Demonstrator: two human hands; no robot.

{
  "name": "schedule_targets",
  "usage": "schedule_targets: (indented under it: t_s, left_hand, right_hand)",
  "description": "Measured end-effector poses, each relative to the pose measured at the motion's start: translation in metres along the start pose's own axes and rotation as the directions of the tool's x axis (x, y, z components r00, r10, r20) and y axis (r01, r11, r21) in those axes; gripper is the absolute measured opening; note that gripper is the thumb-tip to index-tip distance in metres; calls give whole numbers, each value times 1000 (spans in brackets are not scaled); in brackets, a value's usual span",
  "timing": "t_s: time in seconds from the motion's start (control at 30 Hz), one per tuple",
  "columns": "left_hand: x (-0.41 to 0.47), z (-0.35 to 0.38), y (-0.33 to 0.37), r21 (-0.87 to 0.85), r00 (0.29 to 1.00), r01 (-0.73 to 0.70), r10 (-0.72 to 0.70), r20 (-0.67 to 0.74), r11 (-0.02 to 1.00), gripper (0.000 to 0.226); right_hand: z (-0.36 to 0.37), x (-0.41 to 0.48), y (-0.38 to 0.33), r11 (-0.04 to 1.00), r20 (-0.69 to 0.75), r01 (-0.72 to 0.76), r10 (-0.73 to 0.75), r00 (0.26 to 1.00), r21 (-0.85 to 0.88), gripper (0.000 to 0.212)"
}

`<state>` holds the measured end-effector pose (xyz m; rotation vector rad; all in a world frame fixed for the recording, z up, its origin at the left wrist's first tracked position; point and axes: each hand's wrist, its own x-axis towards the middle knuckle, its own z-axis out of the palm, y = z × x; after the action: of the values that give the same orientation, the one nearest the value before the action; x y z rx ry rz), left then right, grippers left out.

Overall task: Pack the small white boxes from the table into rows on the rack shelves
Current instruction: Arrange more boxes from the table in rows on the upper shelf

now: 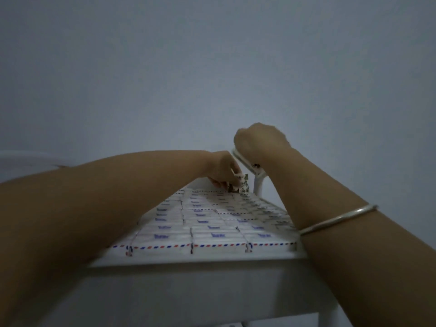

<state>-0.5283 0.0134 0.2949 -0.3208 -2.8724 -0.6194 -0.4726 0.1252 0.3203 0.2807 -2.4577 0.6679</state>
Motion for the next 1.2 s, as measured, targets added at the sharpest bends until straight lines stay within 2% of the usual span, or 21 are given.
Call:
schedule_targets:
  t_s: [0.03, 0.1, 0.17, 0.2, 0.33, 0.43, 0.5, 0.6, 0.63, 0.7, 0.73, 0.8, 0.87, 0.93, 1.03, 1.2]
  left_hand:
    - [0, 2, 0, -4, 1000, 0, 0, 5, 1000, 29]
    - [-1, 5, 2, 14, 1000, 6, -6, 7, 1000, 34]
    - [-3, 6, 2, 38, 1000, 6, -6, 0, 999, 33]
    - [-4, 6, 2, 47, 1000, 7, -7, -1, 999, 31]
    - [-9, 8, 3, 177, 999, -33, 33, 2, 984, 33]
    - [-11, 11, 4, 311, 996, -86, 88, 5, 946, 37]
    - [-11, 12, 4, 338, 993, -95, 113, -35, 936, 39]
    - [-15, 14, 4, 372, 981, -93, 149, -124, 924, 25]
    - [-18, 14, 6, 399, 981, -105, 162, -112, 911, 18]
    - [-24, 14, 10, 462, 986, -125, 160, -38, 878, 19]
    - [-28, 13, 14, 490, 990, -123, 138, 6, 863, 24]
    - [-34, 8, 21, 537, 995, -93, 61, 76, 839, 34]
    - [-42, 3, 29, 553, 991, -53, -24, 130, 831, 42]
    - [-55, 1, 35, 512, 976, -62, -56, 211, 857, 48]
    - [-77, 9, 40, 398, 944, -152, 14, 329, 905, 52]
    - [-92, 14, 39, 372, 917, -180, 19, 398, 911, 56]
  right_hand:
    - [-4, 0, 1, 996, -63, -21, 26, 998, 84, 34]
    - [-9, -1, 0, 981, -16, -82, 86, 996, 175, 39]
    - [-10, -4, 0, 979, 67, -144, 135, 989, 144, 27]
    - [-11, -5, 1, 980, 64, -154, 147, 987, 124, 20]
    - [-14, 0, 11, 986, -68, -141, 147, 987, 88, 21]
    - [-17, 1, 14, 986, -109, -158, 163, 981, 49, 25]
    - [-17, 2, 15, 986, -134, -166, 167, 977, 21, 25]
    - [-16, -1, 16, 991, -153, -134, 135, 979, 17, 10]
    - [-17, -3, 16, 994, -161, -112, 112, 981, 13, 5]
    - [-19, -9, 17, 997, -134, -71, 67, 989, -27, 25]
    - [-21, -12, 19, 998, -117, -51, 46, 992, -48, 26]
    - [-24, -19, 20, 994, -86, -27, 18, 996, -104, 18]
    - [-24, -27, 21, 972, -87, 9, -30, 996, -235, 12]
    - [-21, -32, 22, 905, -140, 48, -117, 983, -423, 20]
    - [-14, -37, 22, 774, -168, 68, -221, 961, -630, 34]
    - [-4, -41, 26, 682, -93, 168, -328, 940, -712, 36]
